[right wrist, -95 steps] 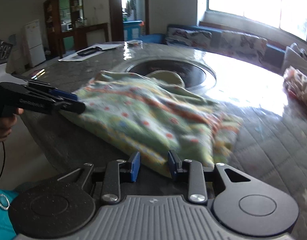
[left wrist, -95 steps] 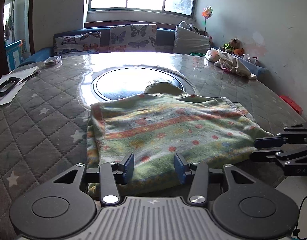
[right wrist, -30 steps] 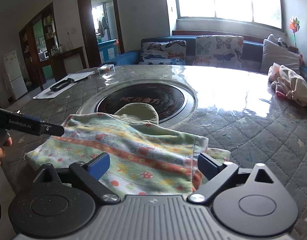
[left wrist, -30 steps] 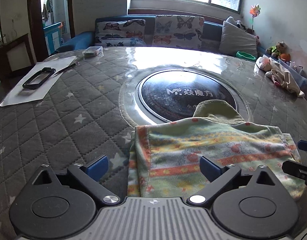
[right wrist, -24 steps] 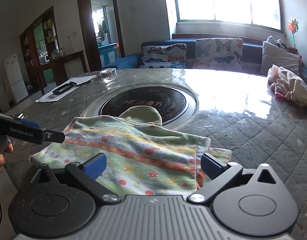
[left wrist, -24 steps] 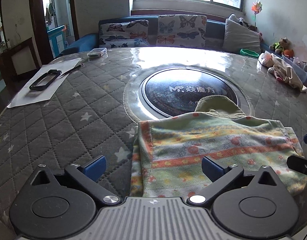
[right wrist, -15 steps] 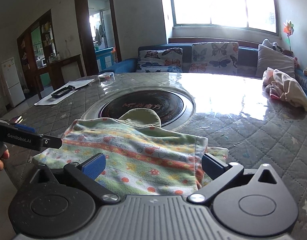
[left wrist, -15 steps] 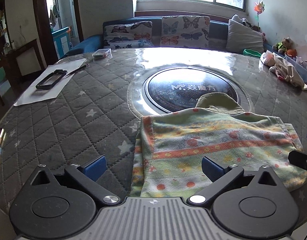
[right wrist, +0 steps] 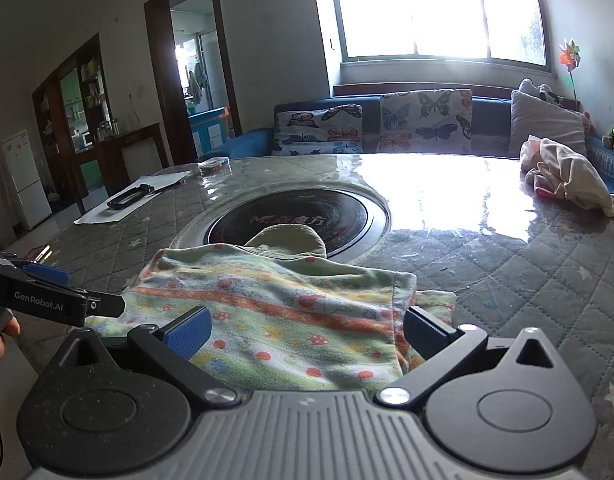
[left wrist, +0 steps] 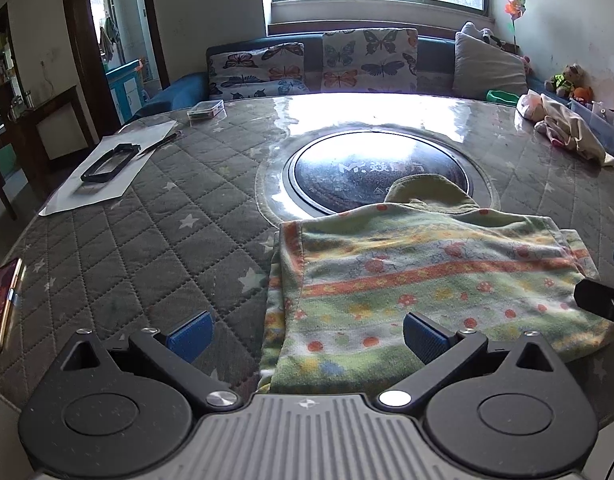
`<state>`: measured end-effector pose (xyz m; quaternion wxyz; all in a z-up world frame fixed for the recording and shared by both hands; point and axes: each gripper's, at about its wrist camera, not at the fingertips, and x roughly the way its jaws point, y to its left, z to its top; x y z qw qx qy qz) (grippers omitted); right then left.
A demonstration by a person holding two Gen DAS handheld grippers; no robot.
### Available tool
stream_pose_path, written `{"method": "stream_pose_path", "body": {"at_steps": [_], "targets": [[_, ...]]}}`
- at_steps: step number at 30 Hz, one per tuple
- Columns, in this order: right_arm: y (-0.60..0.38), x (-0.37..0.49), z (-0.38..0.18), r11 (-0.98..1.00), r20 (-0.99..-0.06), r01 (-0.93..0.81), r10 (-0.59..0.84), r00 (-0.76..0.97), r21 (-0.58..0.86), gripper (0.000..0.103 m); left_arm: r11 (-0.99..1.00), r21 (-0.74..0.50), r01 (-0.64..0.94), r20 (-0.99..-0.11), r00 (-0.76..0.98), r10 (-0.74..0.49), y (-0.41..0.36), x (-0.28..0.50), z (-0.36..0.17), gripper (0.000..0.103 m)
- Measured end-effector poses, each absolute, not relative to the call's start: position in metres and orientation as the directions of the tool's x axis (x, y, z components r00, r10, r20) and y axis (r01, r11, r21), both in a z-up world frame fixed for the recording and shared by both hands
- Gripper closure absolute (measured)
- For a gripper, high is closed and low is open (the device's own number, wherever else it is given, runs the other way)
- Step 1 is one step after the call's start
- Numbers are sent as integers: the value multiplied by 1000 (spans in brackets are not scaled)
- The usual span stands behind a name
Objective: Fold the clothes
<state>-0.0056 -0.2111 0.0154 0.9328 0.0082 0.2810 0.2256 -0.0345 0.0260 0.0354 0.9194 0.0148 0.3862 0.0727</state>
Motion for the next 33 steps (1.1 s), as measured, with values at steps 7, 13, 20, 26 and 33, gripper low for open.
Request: {"method": "stream_pose_path", "body": {"at_steps": [7, 13, 20, 26, 33], "targets": [[-215, -15, 17, 899, -506, -412, 428, 749, 150, 0, 990, 88, -113, -714, 686, 142, 20, -44, 35, 0], [-219, -26, 16, 897, -492, -410, 434, 755, 164, 0, 988, 110, -111, -708, 689, 156, 13, -56, 36, 0], [-220, -44, 20, 893, -466, -425, 442, 767, 148, 0, 986, 122, -113, -699, 695, 166, 6, -71, 37, 0], [-220, -60, 23, 889, -445, -434, 450, 774, 143, 0, 986, 127, -109, -684, 710, 166, 0, -86, 41, 0], [-223, -82, 27, 889, -422, -442, 450, 787, 125, 0, 986, 136, -93, -662, 732, 160, -9, -107, 45, 0]]}}
